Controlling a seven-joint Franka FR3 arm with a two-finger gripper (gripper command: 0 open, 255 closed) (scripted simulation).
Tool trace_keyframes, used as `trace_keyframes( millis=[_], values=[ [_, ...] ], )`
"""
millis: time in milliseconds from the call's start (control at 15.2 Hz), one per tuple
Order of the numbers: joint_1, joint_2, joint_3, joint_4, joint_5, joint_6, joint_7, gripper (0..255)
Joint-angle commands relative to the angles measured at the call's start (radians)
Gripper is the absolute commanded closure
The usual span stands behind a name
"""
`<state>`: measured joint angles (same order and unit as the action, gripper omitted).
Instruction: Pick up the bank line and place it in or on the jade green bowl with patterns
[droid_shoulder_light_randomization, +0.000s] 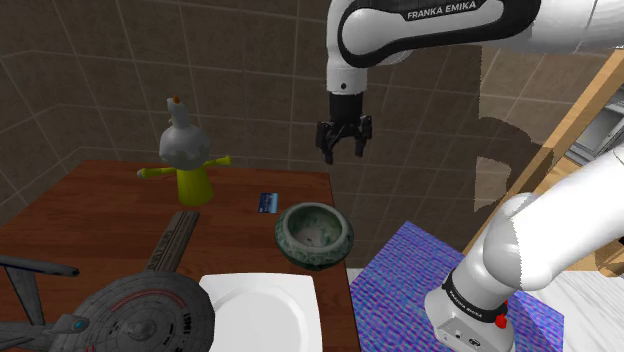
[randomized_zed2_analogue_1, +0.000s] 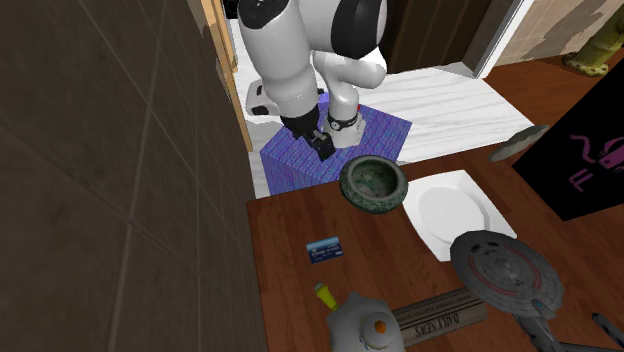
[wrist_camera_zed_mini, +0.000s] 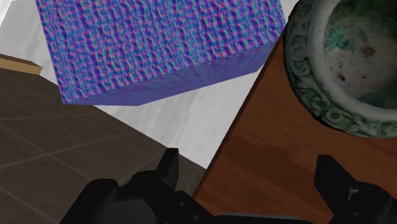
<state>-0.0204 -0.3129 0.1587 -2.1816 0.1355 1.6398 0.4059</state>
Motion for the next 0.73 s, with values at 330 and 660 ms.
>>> trace_keyframes(
  millis=[330,660],
  values=[
    [0.010,0.277,0.034,0.153,0.113,0.049,0.191,0],
    [0.022,0.477,0.043,0.286,0.187,0.078,0.306,0]
  ],
)
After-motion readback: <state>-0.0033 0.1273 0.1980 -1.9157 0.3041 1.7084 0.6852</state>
